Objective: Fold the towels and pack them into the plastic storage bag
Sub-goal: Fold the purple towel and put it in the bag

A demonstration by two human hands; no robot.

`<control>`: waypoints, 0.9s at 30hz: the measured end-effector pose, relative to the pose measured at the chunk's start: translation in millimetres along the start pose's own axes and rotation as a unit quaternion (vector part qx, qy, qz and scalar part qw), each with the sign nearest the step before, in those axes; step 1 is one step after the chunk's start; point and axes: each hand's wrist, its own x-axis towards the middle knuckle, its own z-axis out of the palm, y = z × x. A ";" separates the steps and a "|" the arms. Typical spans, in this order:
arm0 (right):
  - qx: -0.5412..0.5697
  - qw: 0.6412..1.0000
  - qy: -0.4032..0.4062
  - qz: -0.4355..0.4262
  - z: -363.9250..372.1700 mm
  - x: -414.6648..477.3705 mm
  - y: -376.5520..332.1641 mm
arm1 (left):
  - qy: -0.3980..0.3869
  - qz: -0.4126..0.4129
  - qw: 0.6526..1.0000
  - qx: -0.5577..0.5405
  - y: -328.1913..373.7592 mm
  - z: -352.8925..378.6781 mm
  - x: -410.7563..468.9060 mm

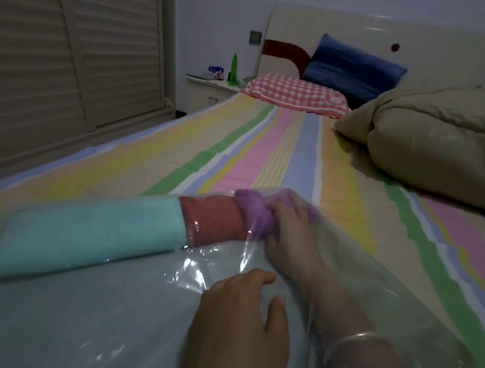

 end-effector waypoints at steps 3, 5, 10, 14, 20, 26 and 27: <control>-0.096 0.994 -0.050 0.015 6.3 -6.2 1.6 | -0.020 0.005 1.000 0.000 -0.4 1.4 -1.3; -0.146 0.983 -0.104 0.045 2.0 -1.8 -5.0 | -0.039 0.014 0.999 0.012 -0.5 1.3 -0.8; -0.134 0.963 -0.211 0.101 2.8 3.9 9.6 | -0.051 0.020 0.998 0.008 -6.1 4.1 -0.4; -0.201 0.957 -0.177 0.115 -17.1 -20.5 -5.5 | -0.046 0.023 0.998 0.028 -12.0 6.1 0.1; -0.196 0.979 -0.041 -0.023 -25.4 -42.0 -25.3 | -0.034 -0.001 0.999 0.017 -5.6 4.0 -0.2; -0.232 0.959 -0.161 0.012 -5.5 -19.8 -25.3 | -0.067 -0.144 0.965 0.210 -32.6 -5.3 4.0; -0.240 0.959 -0.149 0.013 -3.1 -21.9 -23.6 | -0.062 -0.187 0.953 0.230 -40.4 -7.6 3.3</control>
